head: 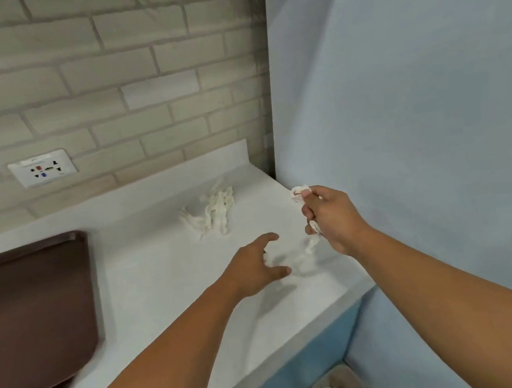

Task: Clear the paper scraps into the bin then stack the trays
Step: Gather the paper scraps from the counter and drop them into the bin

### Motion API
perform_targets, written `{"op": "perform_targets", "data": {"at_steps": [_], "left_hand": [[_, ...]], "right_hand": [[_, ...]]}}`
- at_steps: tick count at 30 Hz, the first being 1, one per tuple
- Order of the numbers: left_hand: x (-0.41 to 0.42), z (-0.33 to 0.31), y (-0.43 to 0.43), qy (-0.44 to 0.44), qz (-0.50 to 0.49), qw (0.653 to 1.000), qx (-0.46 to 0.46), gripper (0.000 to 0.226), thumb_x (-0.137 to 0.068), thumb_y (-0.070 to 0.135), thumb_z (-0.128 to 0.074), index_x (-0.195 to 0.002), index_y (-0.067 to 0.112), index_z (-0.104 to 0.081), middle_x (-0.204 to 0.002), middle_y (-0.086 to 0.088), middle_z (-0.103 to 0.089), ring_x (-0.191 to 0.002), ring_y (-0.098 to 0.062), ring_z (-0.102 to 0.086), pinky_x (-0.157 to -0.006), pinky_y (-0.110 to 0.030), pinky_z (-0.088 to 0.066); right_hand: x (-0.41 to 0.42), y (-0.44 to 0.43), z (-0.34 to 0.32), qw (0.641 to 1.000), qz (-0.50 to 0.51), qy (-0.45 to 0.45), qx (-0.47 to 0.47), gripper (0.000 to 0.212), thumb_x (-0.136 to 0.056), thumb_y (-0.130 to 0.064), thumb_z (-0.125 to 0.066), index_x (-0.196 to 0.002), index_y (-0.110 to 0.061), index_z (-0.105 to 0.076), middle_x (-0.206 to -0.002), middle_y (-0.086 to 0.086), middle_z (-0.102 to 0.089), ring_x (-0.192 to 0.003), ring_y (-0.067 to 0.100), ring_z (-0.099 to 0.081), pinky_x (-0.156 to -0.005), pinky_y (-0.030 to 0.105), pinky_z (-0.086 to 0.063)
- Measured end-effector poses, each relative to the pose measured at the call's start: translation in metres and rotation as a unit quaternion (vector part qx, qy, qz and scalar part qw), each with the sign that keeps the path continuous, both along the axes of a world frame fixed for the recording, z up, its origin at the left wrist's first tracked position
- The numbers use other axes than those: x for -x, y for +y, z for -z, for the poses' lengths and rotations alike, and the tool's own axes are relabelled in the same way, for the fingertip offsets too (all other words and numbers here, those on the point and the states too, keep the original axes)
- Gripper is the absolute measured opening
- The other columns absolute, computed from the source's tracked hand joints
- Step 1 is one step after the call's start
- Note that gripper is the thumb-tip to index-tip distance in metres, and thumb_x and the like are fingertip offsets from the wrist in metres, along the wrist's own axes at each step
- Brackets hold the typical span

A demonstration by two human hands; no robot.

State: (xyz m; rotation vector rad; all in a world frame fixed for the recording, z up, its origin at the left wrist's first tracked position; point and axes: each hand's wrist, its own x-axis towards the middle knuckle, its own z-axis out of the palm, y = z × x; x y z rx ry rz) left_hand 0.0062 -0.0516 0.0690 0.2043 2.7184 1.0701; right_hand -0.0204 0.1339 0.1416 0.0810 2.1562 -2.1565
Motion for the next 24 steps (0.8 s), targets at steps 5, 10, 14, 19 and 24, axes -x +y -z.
{"op": "perform_targets", "data": {"at_steps": [5, 10, 14, 19, 24], "left_hand": [[-0.057, 0.01, 0.091, -0.003, 0.076, 0.997, 0.009, 0.048, -0.094, 0.047, -0.061, -0.136, 0.027, -0.053, -0.137, 0.002, -0.058, -0.12, -0.022, -0.056, -0.094, -0.025, -0.038], [-0.095, 0.018, 0.148, -0.022, 0.044, 0.994, -0.102, 0.024, -0.098, 0.036, -0.057, -0.092, 0.017, -0.07, -0.079, 0.001, -0.065, -0.067, -0.014, -0.053, -0.06, -0.028, -0.039], [-0.116, 0.02, 0.18, -0.108, 0.062, 0.969, -0.214, 0.015, -0.097, 0.027, -0.06, -0.094, 0.02, -0.072, -0.076, 0.002, -0.064, -0.063, -0.013, -0.048, -0.057, -0.027, -0.041], [-0.13, 0.04, 0.215, -0.077, 0.114, 0.974, -0.182, 0.018, -0.101, 0.028, -0.056, -0.103, 0.023, -0.073, -0.079, 0.013, -0.063, -0.06, 0.003, -0.049, -0.063, -0.022, -0.043], [-0.135, 0.084, 0.228, -0.13, 0.038, 0.963, -0.231, 0.012, -0.092, 0.011, -0.067, -0.1, 0.019, -0.072, -0.082, 0.012, -0.071, -0.064, 0.003, -0.062, -0.059, -0.015, -0.046]], "right_hand": [[-0.071, 0.063, 0.001, 0.991, 0.03, -0.039, 0.125, 0.027, -0.099, -0.032, -0.054, -0.091, -0.007, -0.061, -0.059, 0.002, -0.038, -0.048, 0.015, -0.034, -0.051, 0.03, -0.037], [-0.122, 0.134, 0.021, 0.994, 0.105, -0.03, 0.009, 0.049, -0.089, -0.045, -0.064, -0.058, -0.019, -0.038, -0.063, 0.008, -0.036, -0.053, 0.021, -0.035, -0.058, 0.033, -0.036], [-0.154, 0.175, 0.063, 0.981, 0.116, -0.038, -0.149, 0.019, -0.089, -0.021, -0.057, -0.072, -0.014, -0.06, -0.083, 0.009, -0.064, -0.072, 0.019, -0.053, -0.07, 0.034, -0.044], [-0.182, 0.186, 0.113, 0.985, 0.077, -0.124, -0.091, 0.029, -0.1, -0.032, -0.046, -0.102, -0.019, -0.072, -0.112, -0.003, -0.068, -0.103, 0.014, -0.062, -0.077, 0.022, -0.045], [-0.196, 0.187, 0.162, 0.972, 0.094, -0.206, -0.053, 0.057, -0.101, -0.053, -0.034, -0.105, -0.011, -0.072, -0.099, 0.011, -0.074, -0.095, 0.023, -0.068, -0.074, 0.025, -0.049]]}}
